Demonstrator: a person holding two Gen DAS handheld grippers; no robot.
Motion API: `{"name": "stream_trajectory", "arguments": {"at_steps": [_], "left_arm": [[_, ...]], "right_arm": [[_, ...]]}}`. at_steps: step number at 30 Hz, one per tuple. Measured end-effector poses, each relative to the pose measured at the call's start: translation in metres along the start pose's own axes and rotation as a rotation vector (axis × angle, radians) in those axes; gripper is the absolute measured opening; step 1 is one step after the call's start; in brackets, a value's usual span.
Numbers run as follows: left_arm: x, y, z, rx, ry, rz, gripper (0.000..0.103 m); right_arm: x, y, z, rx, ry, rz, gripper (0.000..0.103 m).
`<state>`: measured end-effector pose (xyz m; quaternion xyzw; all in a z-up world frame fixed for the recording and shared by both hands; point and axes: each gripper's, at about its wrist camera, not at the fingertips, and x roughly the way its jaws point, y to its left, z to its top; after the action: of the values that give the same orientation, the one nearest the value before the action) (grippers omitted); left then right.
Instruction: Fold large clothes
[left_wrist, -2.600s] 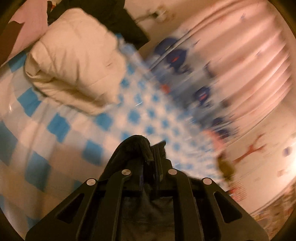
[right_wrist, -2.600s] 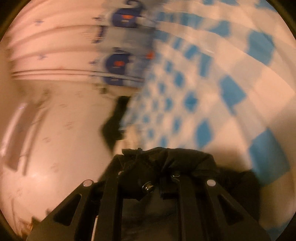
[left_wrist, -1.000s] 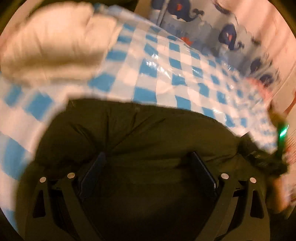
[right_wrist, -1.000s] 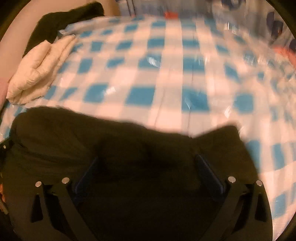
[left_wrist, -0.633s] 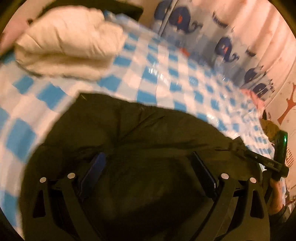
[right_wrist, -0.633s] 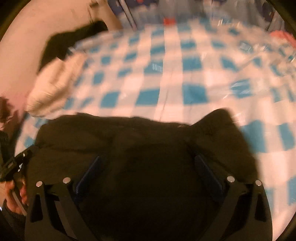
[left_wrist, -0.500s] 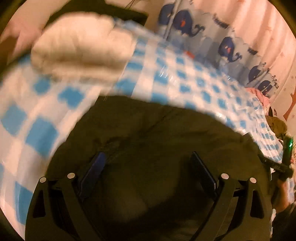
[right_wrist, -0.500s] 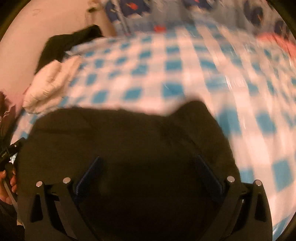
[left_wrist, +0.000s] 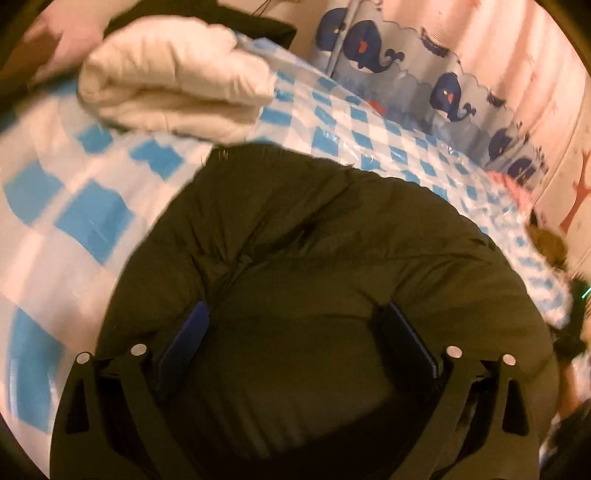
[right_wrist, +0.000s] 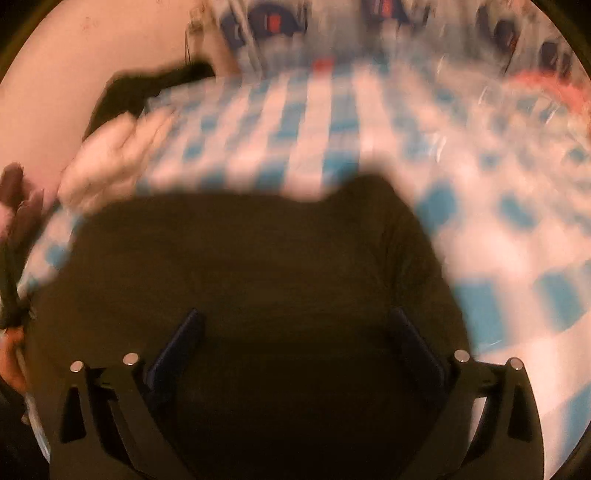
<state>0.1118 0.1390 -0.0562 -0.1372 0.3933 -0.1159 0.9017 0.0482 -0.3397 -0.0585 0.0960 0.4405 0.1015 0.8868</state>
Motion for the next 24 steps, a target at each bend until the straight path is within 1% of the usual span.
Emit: {"name": "stream_trajectory", "arguments": {"at_steps": [1,3,4,5,7,8,10,11,12,13,14,17,19,21,23,24], "left_arm": [[0.000,-0.002,-0.002,0.011,0.004,0.015,0.093],[-0.003,-0.008,-0.003,0.030,0.009,0.060,0.093],[-0.009,-0.010,-0.004,0.027,0.013,0.082,0.093],[-0.021,-0.013,-0.007,0.014,0.013,0.095,0.093],[-0.041,-0.017,-0.015,0.013,0.004,0.083,0.093],[-0.051,-0.020,-0.020,0.021,-0.002,0.078,0.093],[-0.074,-0.025,-0.030,0.024,-0.010,0.054,0.093],[-0.086,-0.027,-0.037,0.007,-0.004,0.020,0.093],[-0.093,-0.026,-0.041,-0.012,0.007,-0.006,0.093],[-0.100,-0.027,-0.046,-0.035,0.022,-0.036,0.093],[-0.108,-0.028,-0.054,-0.064,0.046,-0.083,0.093],[-0.123,-0.035,-0.078,-0.086,0.089,-0.170,0.093],[-0.132,-0.035,-0.095,-0.128,0.117,-0.251,0.093],[-0.136,-0.029,-0.109,-0.184,0.136,-0.297,0.093],[-0.139,-0.021,-0.120,-0.234,0.147,-0.326,0.093],[-0.141,-0.017,-0.126,-0.264,0.154,-0.353,0.093]], "right_arm": [[0.005,-0.005,0.004,0.026,0.022,0.012,0.096],[0.006,-0.002,0.013,0.018,0.079,-0.006,0.096],[-0.004,0.001,0.017,0.035,0.097,-0.019,0.096],[-0.018,0.002,0.016,0.065,0.083,0.009,0.096],[-0.066,0.000,0.005,0.141,0.010,0.156,0.096],[-0.083,-0.002,-0.003,0.176,0.006,0.212,0.096],[-0.118,-0.010,-0.038,0.306,0.017,0.373,0.096],[-0.126,-0.013,-0.051,0.349,0.029,0.430,0.096],[-0.133,-0.013,-0.072,0.395,0.069,0.493,0.096],[-0.136,-0.008,-0.090,0.418,0.116,0.527,0.096],[-0.139,-0.002,-0.102,0.416,0.137,0.544,0.096],[-0.136,0.035,-0.133,0.381,0.197,0.644,0.096],[-0.121,0.063,-0.136,0.344,0.236,0.698,0.096],[-0.097,0.096,-0.134,0.312,0.276,0.723,0.096],[-0.074,0.120,-0.126,0.314,0.298,0.776,0.096],[-0.063,0.133,-0.121,0.312,0.304,0.785,0.096]]}}
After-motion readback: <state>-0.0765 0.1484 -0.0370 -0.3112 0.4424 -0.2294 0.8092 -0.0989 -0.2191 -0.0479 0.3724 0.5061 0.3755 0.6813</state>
